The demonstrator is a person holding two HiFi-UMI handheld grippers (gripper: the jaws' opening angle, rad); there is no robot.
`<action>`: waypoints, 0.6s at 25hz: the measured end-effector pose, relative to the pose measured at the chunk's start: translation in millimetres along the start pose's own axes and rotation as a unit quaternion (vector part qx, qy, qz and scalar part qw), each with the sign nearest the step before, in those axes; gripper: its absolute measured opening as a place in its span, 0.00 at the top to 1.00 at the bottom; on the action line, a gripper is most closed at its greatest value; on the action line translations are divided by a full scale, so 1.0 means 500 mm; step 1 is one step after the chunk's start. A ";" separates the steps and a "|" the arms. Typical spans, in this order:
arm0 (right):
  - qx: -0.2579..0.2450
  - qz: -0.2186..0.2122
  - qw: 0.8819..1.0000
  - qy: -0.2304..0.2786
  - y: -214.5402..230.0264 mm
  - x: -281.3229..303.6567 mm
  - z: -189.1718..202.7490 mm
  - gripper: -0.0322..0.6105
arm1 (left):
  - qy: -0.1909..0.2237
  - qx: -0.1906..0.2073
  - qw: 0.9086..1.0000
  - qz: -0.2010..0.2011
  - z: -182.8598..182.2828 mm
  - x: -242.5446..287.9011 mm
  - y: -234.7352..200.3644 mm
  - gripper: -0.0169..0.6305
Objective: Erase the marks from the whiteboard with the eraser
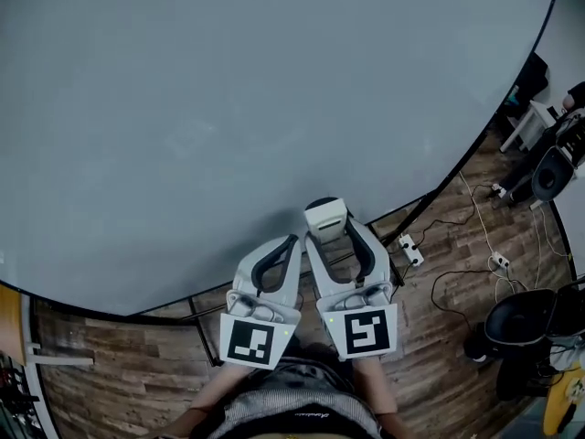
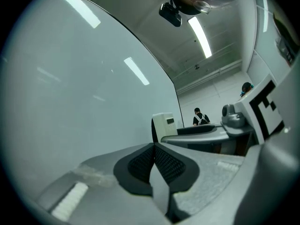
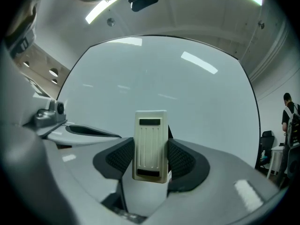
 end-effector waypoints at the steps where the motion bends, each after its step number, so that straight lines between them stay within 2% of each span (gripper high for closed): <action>1: -0.002 0.002 1.000 0.004 0.002 0.009 -0.004 0.59 | 0.001 0.004 1.000 0.003 0.000 0.007 -0.005 0.97; 8: -0.009 -0.011 1.000 0.017 0.019 0.053 -0.015 0.59 | -0.007 0.000 1.000 -0.005 0.017 0.040 -0.021 0.97; 15: -0.018 -0.052 0.998 0.027 0.057 0.093 -0.026 0.59 | -0.019 -0.008 0.998 -0.065 0.026 0.077 -0.042 0.97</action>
Point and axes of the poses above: the fingertips, and each gripper's own axes: x forward along the fingers, y to its right, z out of its underside, the point moved 1 cm from there along -x, backward along the fingers, and after that the axes turned 15 degrees about z, right-handed, at the moved point
